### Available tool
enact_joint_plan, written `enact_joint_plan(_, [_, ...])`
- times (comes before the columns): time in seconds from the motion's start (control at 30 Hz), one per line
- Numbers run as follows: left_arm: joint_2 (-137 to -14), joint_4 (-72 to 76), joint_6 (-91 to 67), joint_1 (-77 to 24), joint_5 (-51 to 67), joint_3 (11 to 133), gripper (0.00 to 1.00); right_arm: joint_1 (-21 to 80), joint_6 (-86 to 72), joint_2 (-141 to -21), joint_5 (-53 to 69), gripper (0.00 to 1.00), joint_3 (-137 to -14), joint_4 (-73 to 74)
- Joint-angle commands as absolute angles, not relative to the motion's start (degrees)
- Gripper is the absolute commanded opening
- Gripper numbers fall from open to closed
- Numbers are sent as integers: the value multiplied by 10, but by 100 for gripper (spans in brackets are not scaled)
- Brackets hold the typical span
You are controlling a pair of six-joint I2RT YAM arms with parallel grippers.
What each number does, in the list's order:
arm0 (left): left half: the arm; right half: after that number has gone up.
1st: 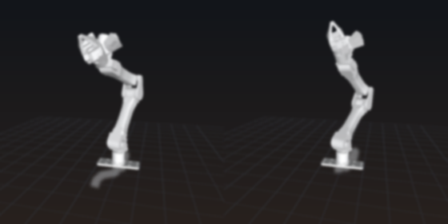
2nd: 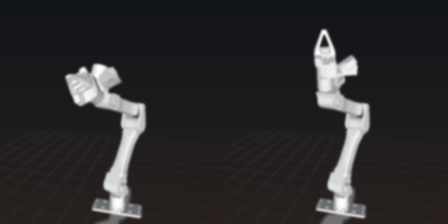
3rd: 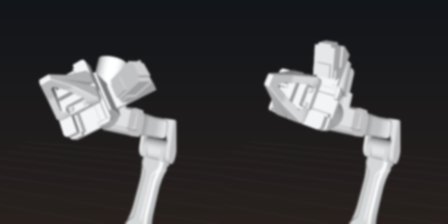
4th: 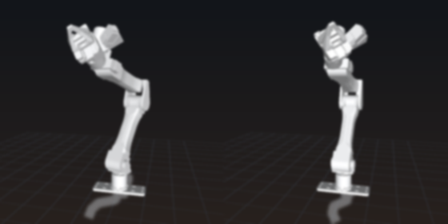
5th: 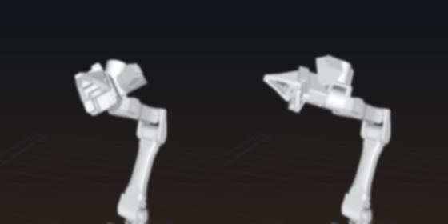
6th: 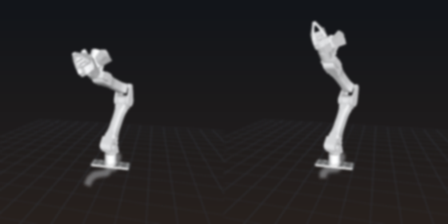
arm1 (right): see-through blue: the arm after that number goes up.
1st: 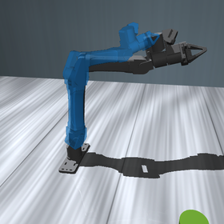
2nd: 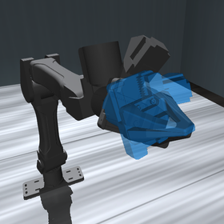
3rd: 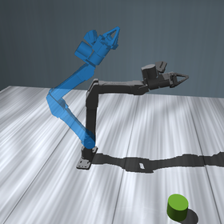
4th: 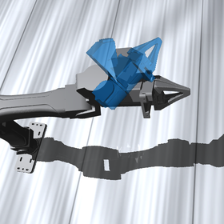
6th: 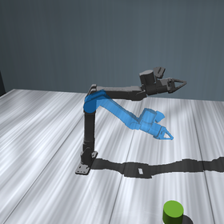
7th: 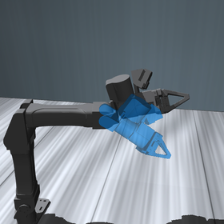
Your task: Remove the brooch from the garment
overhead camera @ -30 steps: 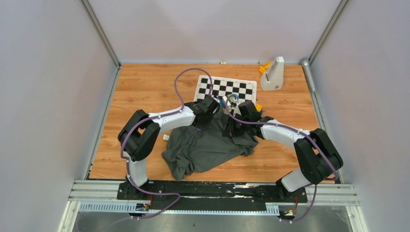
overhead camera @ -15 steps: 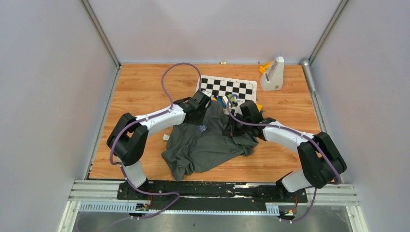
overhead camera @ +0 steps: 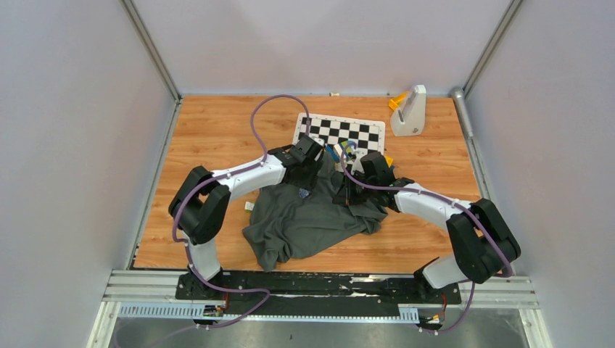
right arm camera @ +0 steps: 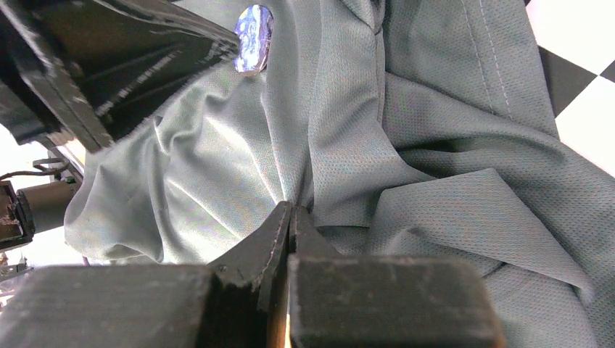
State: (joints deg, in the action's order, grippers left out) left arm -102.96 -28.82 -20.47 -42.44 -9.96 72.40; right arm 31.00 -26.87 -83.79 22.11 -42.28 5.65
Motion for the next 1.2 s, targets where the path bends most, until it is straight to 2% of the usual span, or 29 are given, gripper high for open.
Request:
enact_joint_plan(0.0, [-1068, -300, -200, -445, -97, 767, 61, 313, -265, -813, 228, 0, -420, 31])
enact_joint_plan(0.43, [-1094, -310, -195, -453, -118, 749, 63, 312, -267, -814, 221, 0, -421, 34])
enact_joint_plan(0.5, [-1090, -320, -197, -453, -146, 748, 59, 313, -268, -814, 219, 0, -421, 34])
enact_joint_plan(0.73, [-1057, -328, -193, -440, -187, 738, 35, 313, -267, -812, 217, 0, -420, 35])
enact_joint_plan(1.03, [-1029, -323, -195, -425, -176, 720, 16, 313, -267, -813, 220, 0, -420, 35])
enact_joint_plan(1.13, [-1018, -325, -201, -425, -155, 714, 20, 313, -267, -813, 220, 0, -420, 35])
enact_joint_plan(1.17, [-1010, -323, -203, -425, -145, 708, 31, 313, -267, -813, 220, 0, -421, 35])
